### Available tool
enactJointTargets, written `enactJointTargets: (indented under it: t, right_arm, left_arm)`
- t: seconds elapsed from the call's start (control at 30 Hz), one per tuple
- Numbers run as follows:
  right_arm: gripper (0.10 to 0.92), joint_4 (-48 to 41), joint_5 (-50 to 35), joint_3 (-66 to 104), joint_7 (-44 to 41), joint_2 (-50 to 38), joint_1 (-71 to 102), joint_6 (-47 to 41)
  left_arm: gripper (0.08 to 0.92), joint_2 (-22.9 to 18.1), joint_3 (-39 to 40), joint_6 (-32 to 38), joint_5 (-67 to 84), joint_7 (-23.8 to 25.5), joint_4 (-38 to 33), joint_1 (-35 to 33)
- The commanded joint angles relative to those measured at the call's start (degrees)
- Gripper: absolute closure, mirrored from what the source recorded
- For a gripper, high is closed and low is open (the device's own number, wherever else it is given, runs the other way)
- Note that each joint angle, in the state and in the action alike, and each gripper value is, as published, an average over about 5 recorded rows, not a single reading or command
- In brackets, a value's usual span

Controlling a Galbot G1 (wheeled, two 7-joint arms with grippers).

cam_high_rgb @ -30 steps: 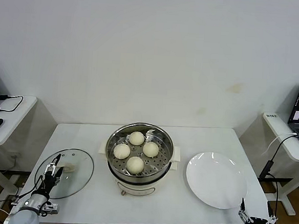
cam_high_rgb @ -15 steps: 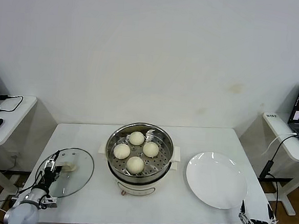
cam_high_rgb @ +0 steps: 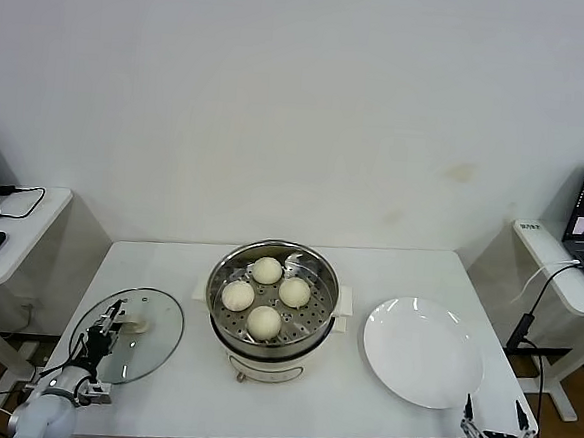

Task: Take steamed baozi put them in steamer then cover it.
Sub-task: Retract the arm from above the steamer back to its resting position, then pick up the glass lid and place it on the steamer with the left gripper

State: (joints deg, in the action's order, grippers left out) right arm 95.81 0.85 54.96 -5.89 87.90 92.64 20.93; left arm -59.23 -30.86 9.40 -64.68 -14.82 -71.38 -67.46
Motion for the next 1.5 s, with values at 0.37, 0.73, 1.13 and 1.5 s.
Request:
enactJointTargets:
  t: [0.37, 0.73, 1.13, 1.5]
  right_arm:
    - [0.203, 0.4, 0.8, -0.1, -0.1, 0.0, 0.8, 0.5]
    - [0.203, 2.0, 0.9, -2.5, -0.1, -1.9, 2.2, 1.0]
    - [0.203, 3.9, 0.9, -5.9, -0.2, -4.8, 3.8, 1.0]
    - [0.203, 2.5, 5.2, -9.4, 0.4, -3.7, 1.8, 1.6]
  left_arm:
    - [0.852, -0.8, -0.5, 1.4, 2.3, -3.1, 0.9, 0.1]
    - [0.863, -1.0, -8.2, -7.9, 3.7, -1.5, -20.6, -11.7]
    - [0.863, 1.4, -15.2, -19.2, 14.5, 9.5, -46.2, -23.5]
    - [0.863, 6.5, 3.9, -31.6, 11.3, 12.6, -56.6, -15.8]
